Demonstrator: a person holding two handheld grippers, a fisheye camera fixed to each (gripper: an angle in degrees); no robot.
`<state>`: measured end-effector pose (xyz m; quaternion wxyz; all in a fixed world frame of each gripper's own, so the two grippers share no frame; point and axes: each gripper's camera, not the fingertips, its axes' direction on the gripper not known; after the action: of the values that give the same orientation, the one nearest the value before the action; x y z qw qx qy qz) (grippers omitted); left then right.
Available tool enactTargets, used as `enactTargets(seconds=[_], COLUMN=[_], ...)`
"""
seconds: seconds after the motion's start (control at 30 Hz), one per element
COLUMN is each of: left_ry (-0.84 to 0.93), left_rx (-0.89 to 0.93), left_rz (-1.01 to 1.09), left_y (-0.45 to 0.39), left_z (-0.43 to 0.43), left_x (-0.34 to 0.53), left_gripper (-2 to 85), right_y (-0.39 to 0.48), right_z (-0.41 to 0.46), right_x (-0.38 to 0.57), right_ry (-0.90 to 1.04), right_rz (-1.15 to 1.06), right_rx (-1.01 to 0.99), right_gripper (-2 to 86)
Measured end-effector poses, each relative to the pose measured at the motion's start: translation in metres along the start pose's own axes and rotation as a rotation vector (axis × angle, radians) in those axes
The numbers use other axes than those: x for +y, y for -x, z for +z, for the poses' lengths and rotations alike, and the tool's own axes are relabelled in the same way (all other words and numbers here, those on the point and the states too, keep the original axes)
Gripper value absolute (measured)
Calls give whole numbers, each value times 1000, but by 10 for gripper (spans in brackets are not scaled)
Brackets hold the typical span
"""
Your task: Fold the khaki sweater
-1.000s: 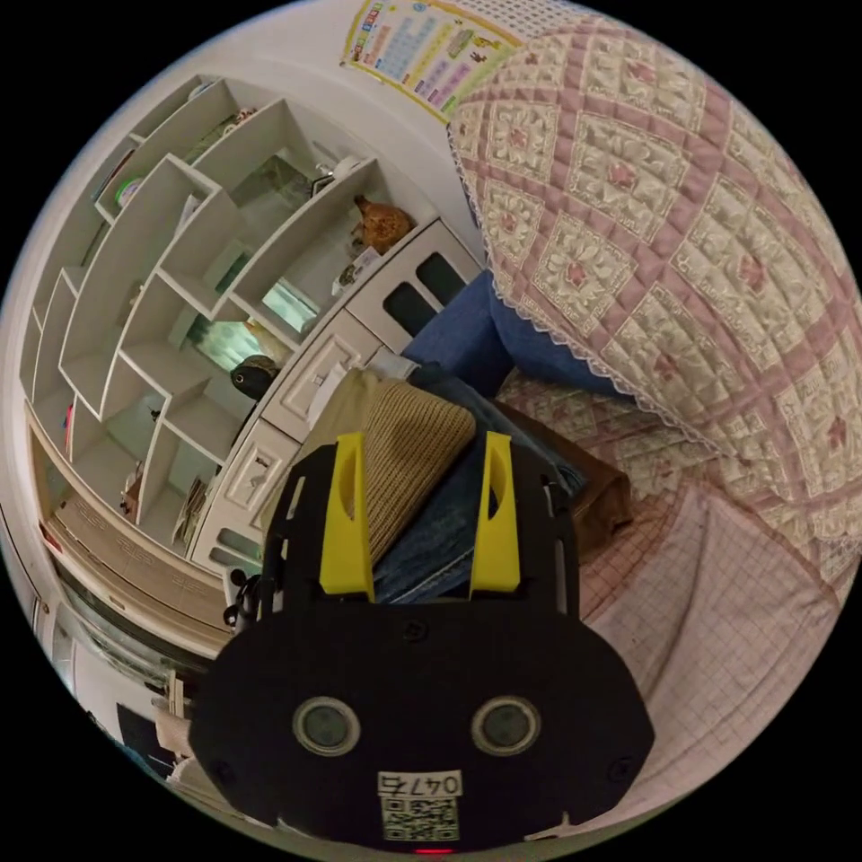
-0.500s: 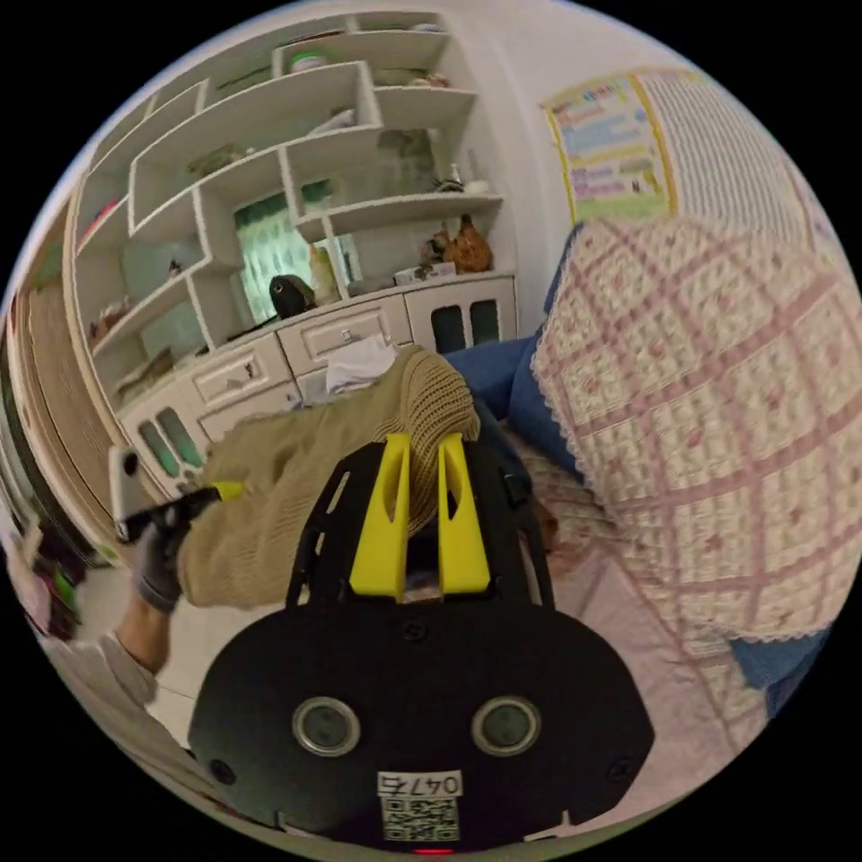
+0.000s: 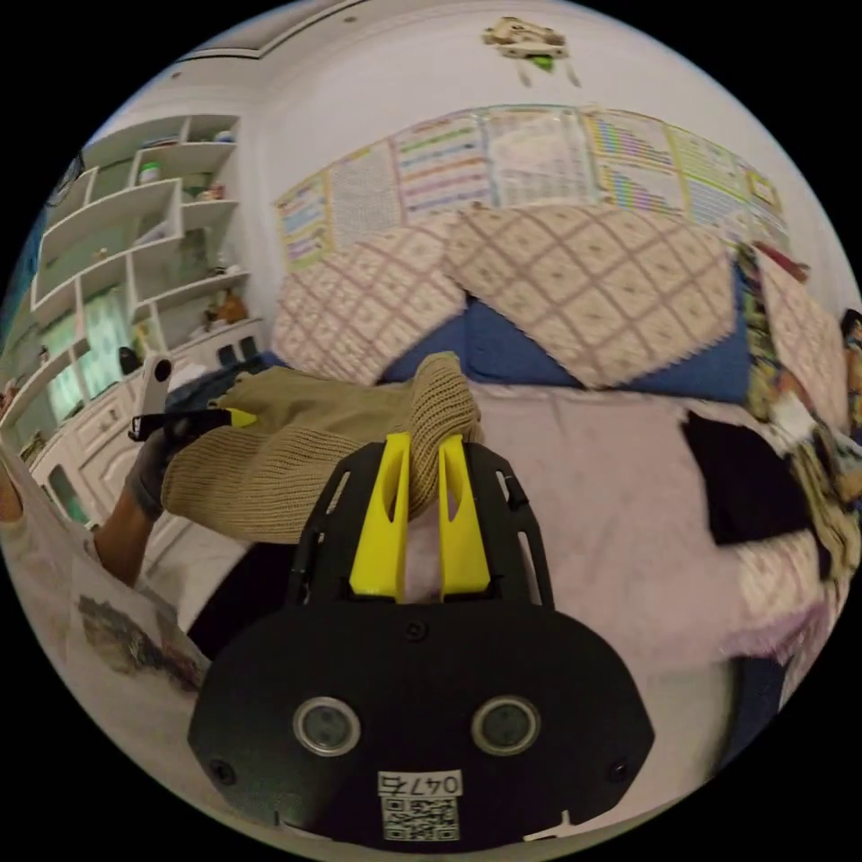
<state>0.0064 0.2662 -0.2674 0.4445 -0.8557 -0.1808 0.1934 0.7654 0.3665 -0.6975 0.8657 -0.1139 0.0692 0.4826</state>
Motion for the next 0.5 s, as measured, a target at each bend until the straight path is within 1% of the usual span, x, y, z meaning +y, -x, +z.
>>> enactTargets(seconds=[0.03, 0.07, 0.1, 0.17, 0.2, 0.27, 0.3, 0.33, 0.37, 0.4, 0.47, 0.5], left_ry=[69, 130, 155, 224, 234, 243, 242, 237, 226, 218, 188, 180], left_rx=[73, 140, 169, 257, 272, 311, 319, 332, 345, 351, 351, 354], left_rz=[17, 34, 42, 84, 95, 133, 142, 155, 164, 171, 221, 226], left_y=[-25, -53, -67, -125, -140, -193, -204, -224, -242, -250, -277, -281], left_z=[90, 177, 217, 356, 385, 484, 505, 545, 582, 601, 670, 687], left_x=[-34, -67, -82, -142, -158, -220, -236, -269, -303, -322, -401, -422], left_gripper=[40, 40, 40, 40, 40, 41, 41, 41, 42, 42, 43, 43], right_y=[-31, -46, -76, -118, -145, -182, -206, -231, -243, -270, -310, -337], right_z=[-30, -45, -73, -110, -132, -160, -175, -188, -194, -206, -221, -229], right_x=[16, 24, 37, 53, 60, 64, 63, 59, 57, 51, 40, 31], right_ry=[34, 46, 55, 54, 43, 22, 10, -6, -14, -31, -60, -81], right_rz=[25, 39, 70, 125, 152, 157, 142, 115, 101, 84, 63, 60], right_rx=[79, 117, 184, 266, 311, 374, 413, 450, 466, 489, 515, 527], right_gripper=[12, 12, 12, 12, 12, 12, 12, 12, 12, 12, 12, 12])
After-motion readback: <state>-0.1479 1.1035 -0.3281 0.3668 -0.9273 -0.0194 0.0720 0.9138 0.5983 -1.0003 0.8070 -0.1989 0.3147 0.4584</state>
